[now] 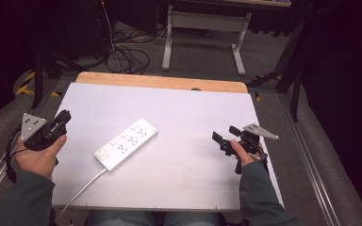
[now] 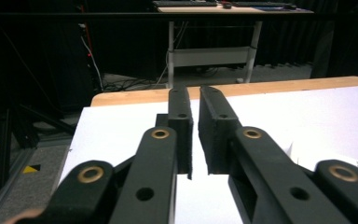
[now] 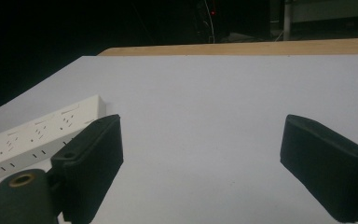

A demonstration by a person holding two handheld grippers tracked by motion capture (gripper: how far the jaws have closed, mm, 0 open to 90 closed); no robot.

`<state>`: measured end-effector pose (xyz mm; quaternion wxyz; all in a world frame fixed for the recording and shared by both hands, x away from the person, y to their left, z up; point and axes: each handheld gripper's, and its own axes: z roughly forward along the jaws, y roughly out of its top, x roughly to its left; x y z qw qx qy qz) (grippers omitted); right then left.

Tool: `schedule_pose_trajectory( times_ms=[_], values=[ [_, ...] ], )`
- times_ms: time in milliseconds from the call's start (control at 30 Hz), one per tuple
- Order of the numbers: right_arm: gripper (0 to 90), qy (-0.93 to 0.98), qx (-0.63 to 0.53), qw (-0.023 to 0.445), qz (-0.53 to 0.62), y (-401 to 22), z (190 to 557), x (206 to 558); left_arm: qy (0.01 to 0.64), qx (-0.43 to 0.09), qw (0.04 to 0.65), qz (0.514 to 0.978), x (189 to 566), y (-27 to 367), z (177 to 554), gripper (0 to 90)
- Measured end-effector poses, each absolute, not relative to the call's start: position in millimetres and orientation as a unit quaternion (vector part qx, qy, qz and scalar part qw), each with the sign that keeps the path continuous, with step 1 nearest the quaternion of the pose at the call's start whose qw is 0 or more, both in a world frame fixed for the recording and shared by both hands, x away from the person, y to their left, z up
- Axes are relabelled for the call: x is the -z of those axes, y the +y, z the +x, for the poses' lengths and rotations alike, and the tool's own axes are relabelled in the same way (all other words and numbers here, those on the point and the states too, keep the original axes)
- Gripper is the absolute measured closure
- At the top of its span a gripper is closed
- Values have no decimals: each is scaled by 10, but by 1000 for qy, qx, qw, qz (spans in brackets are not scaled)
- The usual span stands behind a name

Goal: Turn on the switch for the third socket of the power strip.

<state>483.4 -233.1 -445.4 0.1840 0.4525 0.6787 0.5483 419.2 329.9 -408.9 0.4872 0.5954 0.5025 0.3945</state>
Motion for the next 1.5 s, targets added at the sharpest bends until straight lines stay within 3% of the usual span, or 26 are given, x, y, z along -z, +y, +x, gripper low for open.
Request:
schedule_pose_trajectory(
  times_ms=[100,1133,1500],
  values=[
    [135,682,-544,185,452,-2334,4835,4463,497,-389,492,600,4085,3294,4201,898],
    [146,700,-529,174,447,-2340,4823,4481,471,-360,489,639,4097,3152,4288,899],
    [149,704,-529,175,440,-2318,4837,4467,453,-362,464,669,4104,2995,4405,899]
  ],
)
